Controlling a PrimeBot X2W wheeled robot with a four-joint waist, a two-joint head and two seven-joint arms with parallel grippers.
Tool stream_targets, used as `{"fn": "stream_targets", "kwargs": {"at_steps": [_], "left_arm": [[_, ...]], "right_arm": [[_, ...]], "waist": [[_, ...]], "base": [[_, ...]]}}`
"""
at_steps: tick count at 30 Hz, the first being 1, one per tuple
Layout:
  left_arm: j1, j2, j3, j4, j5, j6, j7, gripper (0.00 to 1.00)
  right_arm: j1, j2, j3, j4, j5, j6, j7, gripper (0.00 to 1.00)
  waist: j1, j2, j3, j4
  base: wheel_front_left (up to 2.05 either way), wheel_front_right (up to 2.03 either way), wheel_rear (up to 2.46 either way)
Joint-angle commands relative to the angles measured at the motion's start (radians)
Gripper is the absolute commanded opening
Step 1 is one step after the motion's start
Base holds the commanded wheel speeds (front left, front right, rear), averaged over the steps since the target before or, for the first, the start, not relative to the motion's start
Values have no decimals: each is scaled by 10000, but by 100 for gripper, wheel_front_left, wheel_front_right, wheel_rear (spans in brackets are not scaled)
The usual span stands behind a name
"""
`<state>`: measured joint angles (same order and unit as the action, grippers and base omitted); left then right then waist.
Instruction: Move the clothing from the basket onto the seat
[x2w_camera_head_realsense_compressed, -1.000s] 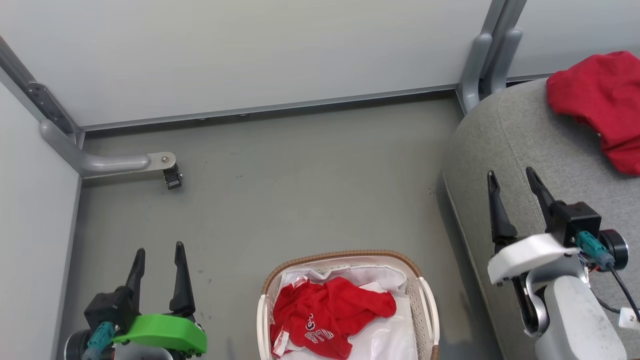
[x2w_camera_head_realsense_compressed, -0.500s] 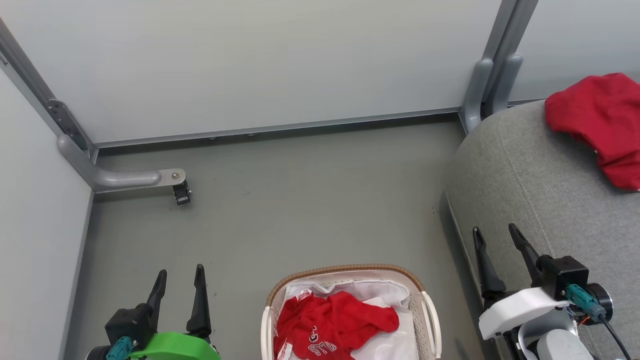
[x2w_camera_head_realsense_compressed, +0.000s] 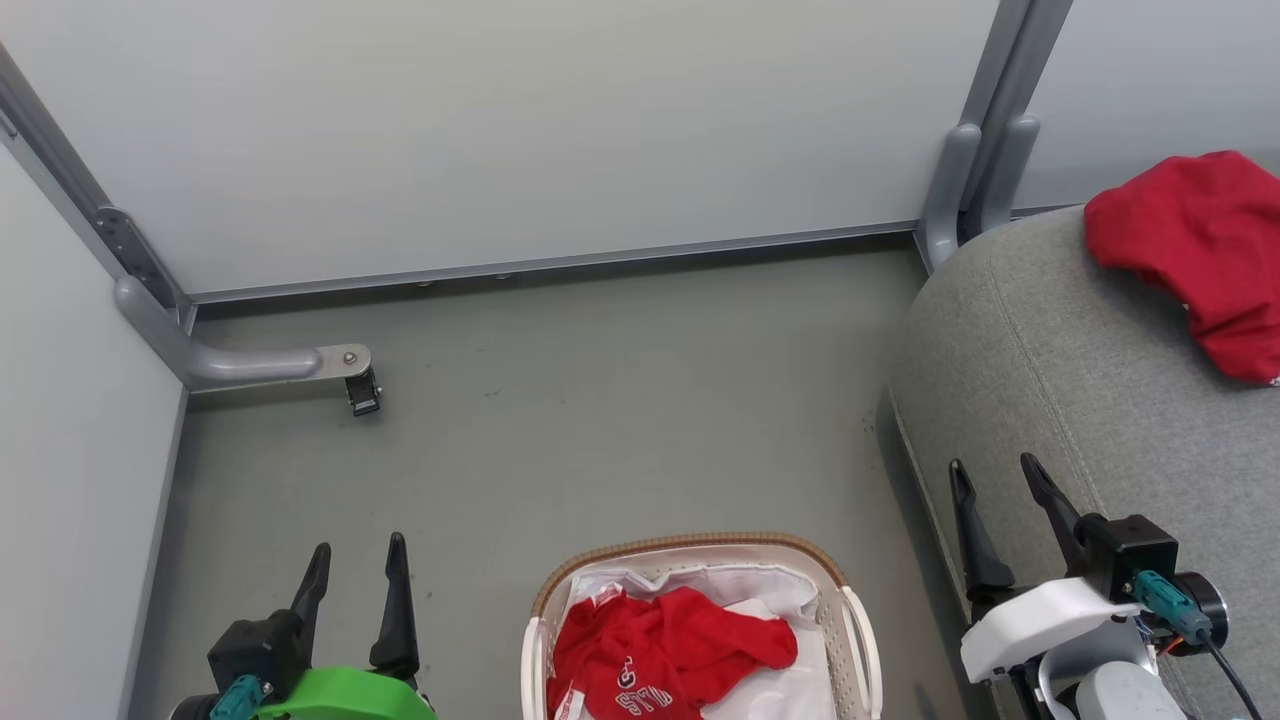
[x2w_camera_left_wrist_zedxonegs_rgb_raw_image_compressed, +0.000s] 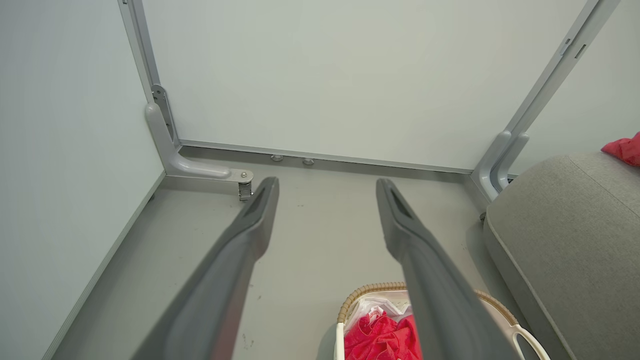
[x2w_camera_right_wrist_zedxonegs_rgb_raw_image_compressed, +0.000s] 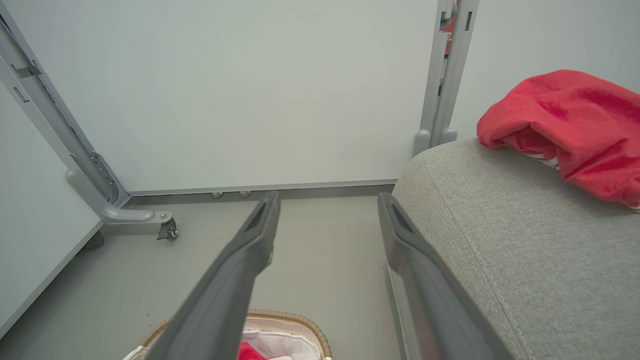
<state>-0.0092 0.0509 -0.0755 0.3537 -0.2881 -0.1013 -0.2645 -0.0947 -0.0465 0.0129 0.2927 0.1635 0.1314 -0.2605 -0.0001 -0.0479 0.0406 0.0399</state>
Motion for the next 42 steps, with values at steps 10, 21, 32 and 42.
{"fn": "stream_targets", "kwargs": {"at_steps": [10, 21, 32, 42], "left_arm": [[-99, -3, -95, -42, 189, -11, 2, 100], [-2100, 4, -1035, 824, 1048, -188, 1, 100], [-5117, 13, -3668, 4318, 1567, -307, 264, 100], [-6658, 25, -5958, 6303, 920, -313, 626, 100]], "right_arm": [[-119, -31, -13, -77, 4, -14, -26, 100], [-903, -28, -446, -694, -407, -14, -26, 100], [-2398, -30, -447, -1336, -720, -14, -26, 100], [-3508, -27, -107, -1852, -426, -14, -26, 100]], "waist": [[1, 0, 146, 0], [1, 0, 1666, -127], [1, 0, 4335, -754], [1, 0, 6318, -1710]], "base": [[0, 0, 0], [0, 0, 0], [0, 0, 0], [0, 0, 0]]}}
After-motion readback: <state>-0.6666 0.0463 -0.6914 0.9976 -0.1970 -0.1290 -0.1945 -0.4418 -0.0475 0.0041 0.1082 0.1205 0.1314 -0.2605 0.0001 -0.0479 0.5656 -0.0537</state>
